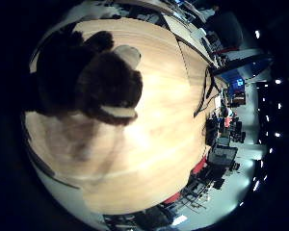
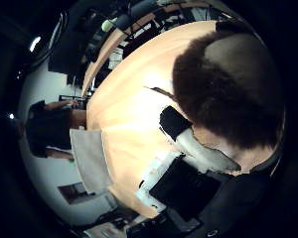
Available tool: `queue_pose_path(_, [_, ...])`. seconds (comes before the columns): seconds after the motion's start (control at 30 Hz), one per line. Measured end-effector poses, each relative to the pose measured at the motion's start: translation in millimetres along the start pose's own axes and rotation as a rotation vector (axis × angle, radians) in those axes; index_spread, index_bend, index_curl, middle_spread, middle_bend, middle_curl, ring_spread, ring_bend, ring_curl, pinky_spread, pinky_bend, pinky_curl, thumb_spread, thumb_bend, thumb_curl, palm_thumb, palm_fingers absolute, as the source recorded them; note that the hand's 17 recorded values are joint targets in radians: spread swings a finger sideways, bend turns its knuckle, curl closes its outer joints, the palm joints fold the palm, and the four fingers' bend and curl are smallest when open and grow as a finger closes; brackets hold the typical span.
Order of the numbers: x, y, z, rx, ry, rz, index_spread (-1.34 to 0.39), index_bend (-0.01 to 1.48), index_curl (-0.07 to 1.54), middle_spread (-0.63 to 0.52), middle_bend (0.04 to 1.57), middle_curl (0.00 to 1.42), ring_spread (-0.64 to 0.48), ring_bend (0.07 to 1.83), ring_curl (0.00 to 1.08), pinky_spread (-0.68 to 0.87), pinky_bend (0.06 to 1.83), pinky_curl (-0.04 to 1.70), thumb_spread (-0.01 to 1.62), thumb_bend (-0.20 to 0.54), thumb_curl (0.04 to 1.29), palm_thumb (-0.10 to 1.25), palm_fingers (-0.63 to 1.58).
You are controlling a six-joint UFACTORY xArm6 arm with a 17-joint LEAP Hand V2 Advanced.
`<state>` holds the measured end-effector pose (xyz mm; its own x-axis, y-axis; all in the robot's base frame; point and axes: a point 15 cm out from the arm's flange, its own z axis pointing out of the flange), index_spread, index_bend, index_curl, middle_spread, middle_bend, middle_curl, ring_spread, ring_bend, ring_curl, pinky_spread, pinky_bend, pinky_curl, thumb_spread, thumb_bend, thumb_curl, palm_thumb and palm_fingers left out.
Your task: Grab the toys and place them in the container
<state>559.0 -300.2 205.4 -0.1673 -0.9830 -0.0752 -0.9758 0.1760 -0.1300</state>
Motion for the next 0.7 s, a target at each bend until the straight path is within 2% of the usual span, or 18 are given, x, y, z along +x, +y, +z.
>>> queue_pose_path(0.43, [7,-6,42,-0.002,0.005,0.003,-0.48,0.15,0.32,-0.19,0.25,0.37,-0.17,0.64,0.19,0.21,0.65,0.06,0.96,-0.026,0.30,0.43,0.43])
queue_pose_path(0.53, [7,-6,46,-0.003,0.004,0.006,-0.48,0.13,0.29,-0.22,0.28,0.38,-0.23,0.75,0.22,0.13,0.70,0.05,0.97,-0.004,0.31,0.50,0.52])
queue_pose_path(0.6, [9,-7,50,0.001,0.005,0.009,-0.48,0.10,0.26,-0.27,0.31,0.39,-0.30,0.85,0.24,0.00,0.84,0.07,0.98,-0.006,0.32,0.55,0.67])
queue_pose_path(0.63, [10,-6,51,0.001,0.005,0.011,-0.50,0.09,0.24,-0.31,0.34,0.40,-0.34,0.91,0.26,-0.10,0.95,0.10,0.99,-0.004,0.32,0.57,0.83])
queue_pose_path(0.7, [13,-6,51,0.003,0.002,0.019,-0.51,0.10,0.22,-0.37,0.39,0.42,-0.37,0.97,0.29,-0.23,1.05,0.13,1.00,-0.004,0.33,0.60,0.97])
